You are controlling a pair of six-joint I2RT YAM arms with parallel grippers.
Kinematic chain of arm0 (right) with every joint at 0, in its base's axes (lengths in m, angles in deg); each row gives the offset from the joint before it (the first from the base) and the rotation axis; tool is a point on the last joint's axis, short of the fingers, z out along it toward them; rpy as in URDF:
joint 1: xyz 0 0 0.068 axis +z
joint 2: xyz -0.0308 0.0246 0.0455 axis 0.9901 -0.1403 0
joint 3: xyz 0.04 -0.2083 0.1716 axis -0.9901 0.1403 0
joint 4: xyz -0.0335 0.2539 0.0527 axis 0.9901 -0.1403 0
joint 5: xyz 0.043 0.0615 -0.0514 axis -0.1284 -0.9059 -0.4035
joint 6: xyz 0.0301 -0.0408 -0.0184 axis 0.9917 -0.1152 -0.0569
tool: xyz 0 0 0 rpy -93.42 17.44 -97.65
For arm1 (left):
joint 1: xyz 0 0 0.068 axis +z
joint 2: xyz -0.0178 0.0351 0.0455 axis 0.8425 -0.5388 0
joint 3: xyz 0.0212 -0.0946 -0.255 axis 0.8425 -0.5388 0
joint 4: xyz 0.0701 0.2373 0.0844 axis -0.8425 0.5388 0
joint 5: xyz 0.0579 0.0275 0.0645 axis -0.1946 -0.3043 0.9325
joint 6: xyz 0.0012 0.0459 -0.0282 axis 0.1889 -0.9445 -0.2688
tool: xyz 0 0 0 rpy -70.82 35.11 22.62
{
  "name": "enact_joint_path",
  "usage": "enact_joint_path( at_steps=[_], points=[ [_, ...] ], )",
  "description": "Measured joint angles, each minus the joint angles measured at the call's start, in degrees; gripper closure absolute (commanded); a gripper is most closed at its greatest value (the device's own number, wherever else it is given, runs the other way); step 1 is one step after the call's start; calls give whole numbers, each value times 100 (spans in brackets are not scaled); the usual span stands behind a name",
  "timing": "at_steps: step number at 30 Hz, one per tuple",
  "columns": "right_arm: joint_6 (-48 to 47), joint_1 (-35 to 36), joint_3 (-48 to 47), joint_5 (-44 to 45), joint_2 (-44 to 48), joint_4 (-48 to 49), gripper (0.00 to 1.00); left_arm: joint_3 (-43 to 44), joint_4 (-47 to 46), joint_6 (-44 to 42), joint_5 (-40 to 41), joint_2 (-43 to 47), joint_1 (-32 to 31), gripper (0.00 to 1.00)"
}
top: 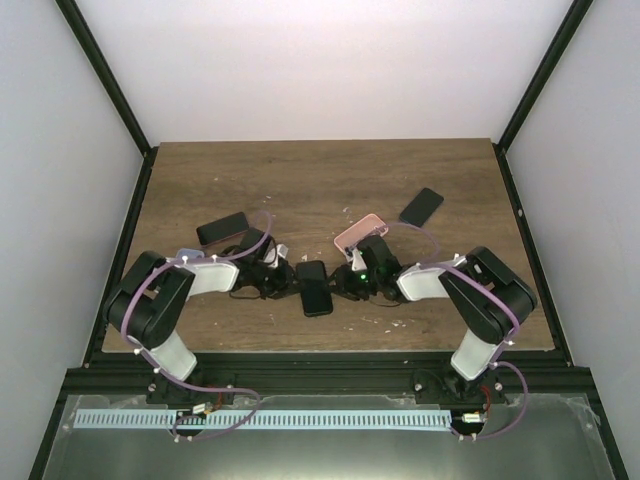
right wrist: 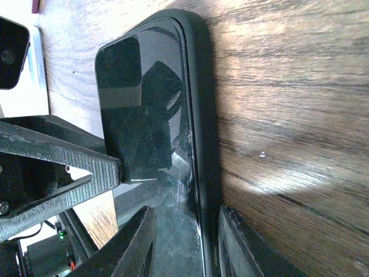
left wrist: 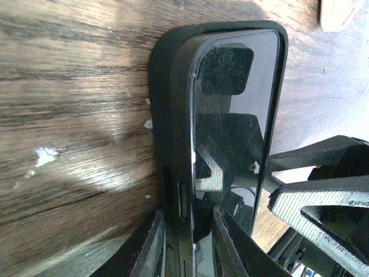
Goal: Put the phone into the phone case
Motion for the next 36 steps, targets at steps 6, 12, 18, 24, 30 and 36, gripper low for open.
enact_joint_path(
  at_steps=[6, 12, 18, 24, 30, 36],
  points=[
    [107, -20, 153, -107, 0, 334, 68, -37, -2, -103, -13, 59, 13, 80],
    [345, -20, 367, -544, 15, 828, 67, -122, 153, -269, -2, 177, 13, 66],
    [601, -20, 398, -935, 17, 1309, 67, -356, 127, -313, 0, 442, 61, 61],
    [782, 11, 407, -1147, 11, 1882, 65, -667, -17, -273, -101, 660, 55, 70],
    [1091, 50, 413, -1416, -162, 2592, 65, -785, -81, -271, -219, 688, 28, 70],
    [575, 50, 260, -866, -2, 1390, 66, -796, -55, -293, -210, 953, 81, 64]
  ],
)
